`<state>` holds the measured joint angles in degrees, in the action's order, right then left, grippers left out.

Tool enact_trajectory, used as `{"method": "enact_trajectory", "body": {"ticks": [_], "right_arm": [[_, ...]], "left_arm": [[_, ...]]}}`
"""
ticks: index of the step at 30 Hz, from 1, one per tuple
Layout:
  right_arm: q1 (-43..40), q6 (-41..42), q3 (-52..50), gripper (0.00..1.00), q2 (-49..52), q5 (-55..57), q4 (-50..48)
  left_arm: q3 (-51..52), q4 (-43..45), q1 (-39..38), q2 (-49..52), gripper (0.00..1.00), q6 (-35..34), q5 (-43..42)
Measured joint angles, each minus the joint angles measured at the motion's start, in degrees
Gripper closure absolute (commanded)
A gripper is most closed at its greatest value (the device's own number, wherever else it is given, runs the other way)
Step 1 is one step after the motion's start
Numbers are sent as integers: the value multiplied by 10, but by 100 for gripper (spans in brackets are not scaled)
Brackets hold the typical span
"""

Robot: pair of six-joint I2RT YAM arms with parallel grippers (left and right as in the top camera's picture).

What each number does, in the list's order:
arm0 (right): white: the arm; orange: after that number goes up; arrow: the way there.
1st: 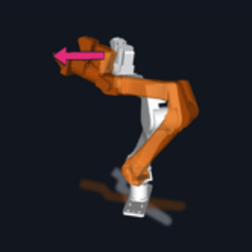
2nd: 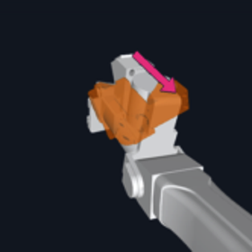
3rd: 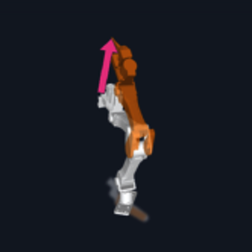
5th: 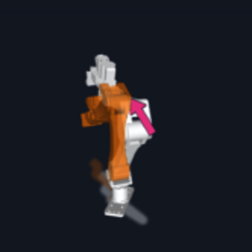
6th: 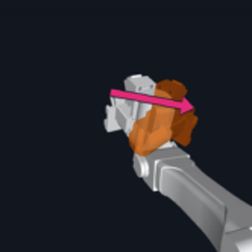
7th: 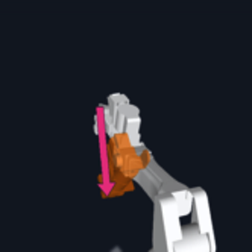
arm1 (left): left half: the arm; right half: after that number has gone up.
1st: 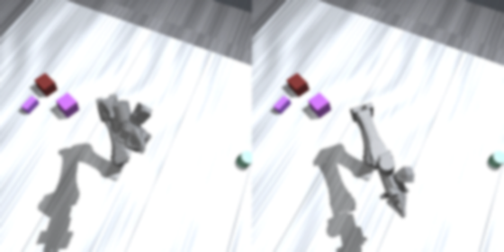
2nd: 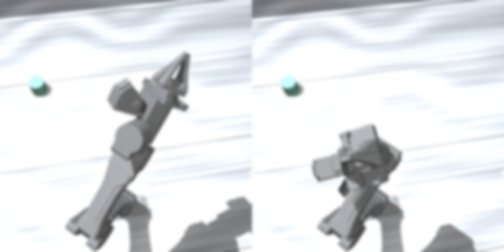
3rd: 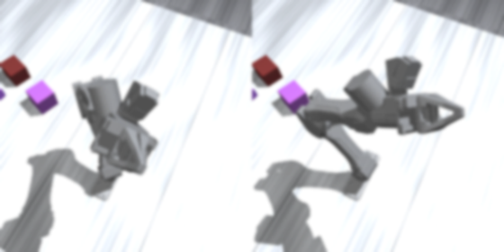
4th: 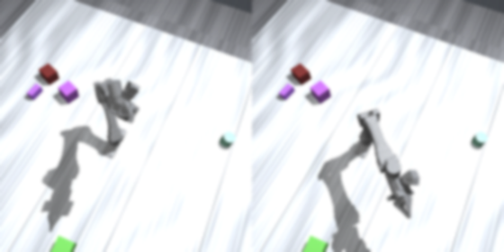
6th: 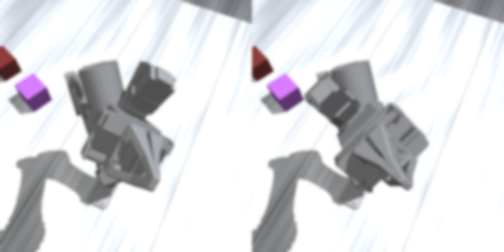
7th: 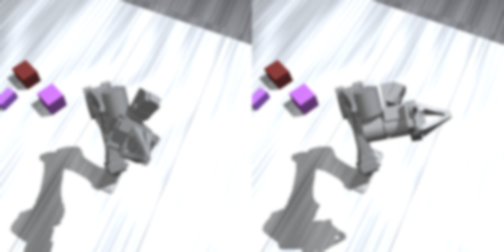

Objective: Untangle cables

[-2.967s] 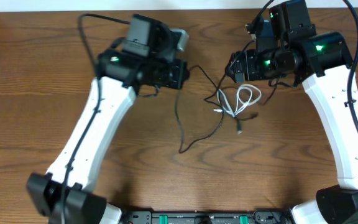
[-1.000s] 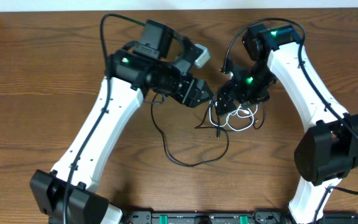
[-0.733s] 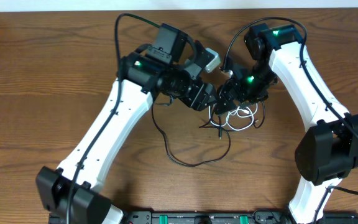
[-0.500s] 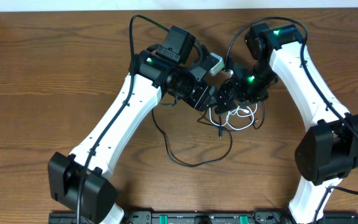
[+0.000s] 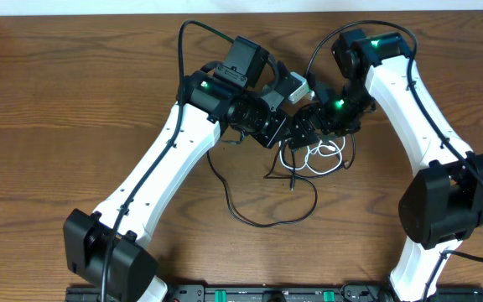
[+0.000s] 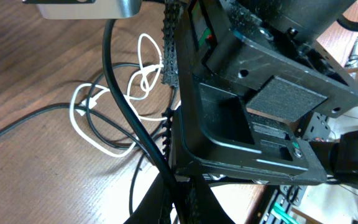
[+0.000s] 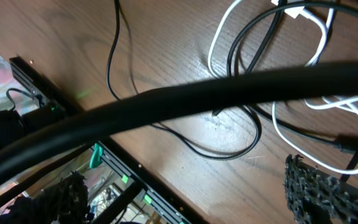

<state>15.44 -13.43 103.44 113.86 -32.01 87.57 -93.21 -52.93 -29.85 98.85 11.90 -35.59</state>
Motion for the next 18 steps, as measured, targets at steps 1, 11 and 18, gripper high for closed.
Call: {"method": "enact_trajectory", "body": {"ticks": [1, 11, 18], "right_arm": [[-1, 0, 0, 3, 0, 0, -2], [-16, 1, 0, 7, 1, -19, -12], [-77, -47, 4, 6, -12, -70, 35]], "left_arm": [[0, 3, 0, 0, 92, -2, 3], [1, 29, -15, -1, 92, -80, 53], [0, 38, 4, 9, 92, -139, 168]]}}
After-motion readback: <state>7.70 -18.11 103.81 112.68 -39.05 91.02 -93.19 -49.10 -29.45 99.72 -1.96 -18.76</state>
